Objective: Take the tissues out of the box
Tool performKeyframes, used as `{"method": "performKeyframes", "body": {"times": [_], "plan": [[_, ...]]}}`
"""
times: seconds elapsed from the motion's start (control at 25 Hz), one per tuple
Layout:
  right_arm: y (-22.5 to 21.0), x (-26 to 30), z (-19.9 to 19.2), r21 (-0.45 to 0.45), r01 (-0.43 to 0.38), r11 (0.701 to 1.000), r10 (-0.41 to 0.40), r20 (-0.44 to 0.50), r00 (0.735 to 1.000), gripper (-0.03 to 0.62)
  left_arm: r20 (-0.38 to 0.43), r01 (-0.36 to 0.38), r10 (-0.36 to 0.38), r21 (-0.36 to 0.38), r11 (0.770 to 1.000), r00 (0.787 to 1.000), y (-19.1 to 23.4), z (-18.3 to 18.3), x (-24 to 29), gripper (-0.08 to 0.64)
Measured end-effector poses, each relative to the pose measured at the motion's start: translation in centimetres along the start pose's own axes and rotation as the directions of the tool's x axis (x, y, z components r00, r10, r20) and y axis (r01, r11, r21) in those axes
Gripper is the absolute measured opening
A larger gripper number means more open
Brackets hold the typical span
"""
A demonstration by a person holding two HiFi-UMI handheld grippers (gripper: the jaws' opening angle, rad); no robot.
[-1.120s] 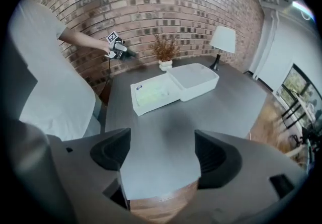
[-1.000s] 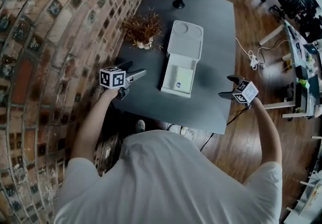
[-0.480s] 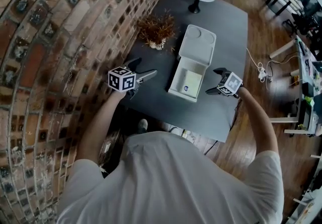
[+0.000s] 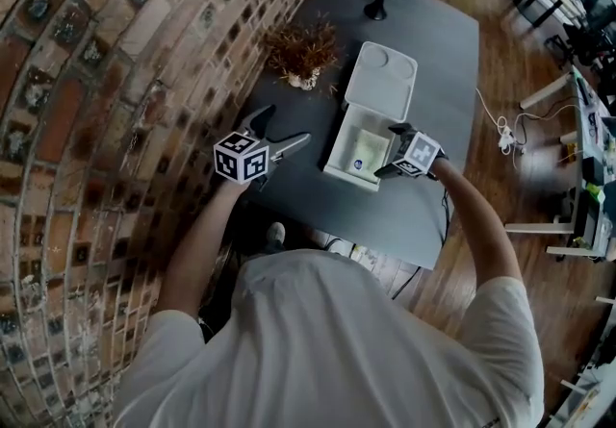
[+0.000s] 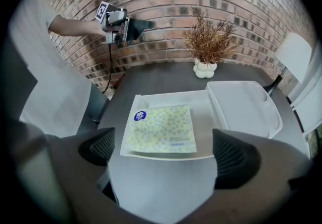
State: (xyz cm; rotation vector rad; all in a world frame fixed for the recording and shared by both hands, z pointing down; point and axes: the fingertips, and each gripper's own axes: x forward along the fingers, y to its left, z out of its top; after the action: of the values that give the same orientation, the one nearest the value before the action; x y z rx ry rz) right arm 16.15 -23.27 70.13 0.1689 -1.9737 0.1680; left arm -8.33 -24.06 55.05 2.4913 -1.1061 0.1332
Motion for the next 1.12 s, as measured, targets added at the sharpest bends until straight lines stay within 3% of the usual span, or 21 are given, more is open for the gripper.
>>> {"method": "performKeyframes", "body": {"times": [0.24, 0.56, 0.84, 1.12], "plan": [[0.1, 1.7, 0.3, -0.01, 0.021, 1.0, -0.022, -0.034, 0.999, 0.617, 0.009, 0.01, -0.011, 0.103, 0.995, 1.0, -2.0, 0.1, 0.5, 0.566], [0.8, 3.8, 0.9, -0.016, 0.032, 0.999, -0.033, -0.063, 0.997, 0.617, 0.05, 0.003, -0.012, 0.166, 0.986, 0.999, -3.7, 0.3, 0.3, 0.568], [2.4, 5.4, 2.7, -0.015, 0.021, 1.0, -0.022, -0.041, 0.999, 0.617, 0.085, -0.028, 0.011, 0.204, 0.979, 0.996, -4.8, 0.2, -0.5, 0.568], [2.0, 6.1, 2.3, -0.004, 0.013, 1.0, -0.013, -0.091, 0.996, 0.617, 0.106, -0.025, 0.005, 0.192, 0.981, 0.994, -5.9, 0.1, -0.9, 0.568]]}}
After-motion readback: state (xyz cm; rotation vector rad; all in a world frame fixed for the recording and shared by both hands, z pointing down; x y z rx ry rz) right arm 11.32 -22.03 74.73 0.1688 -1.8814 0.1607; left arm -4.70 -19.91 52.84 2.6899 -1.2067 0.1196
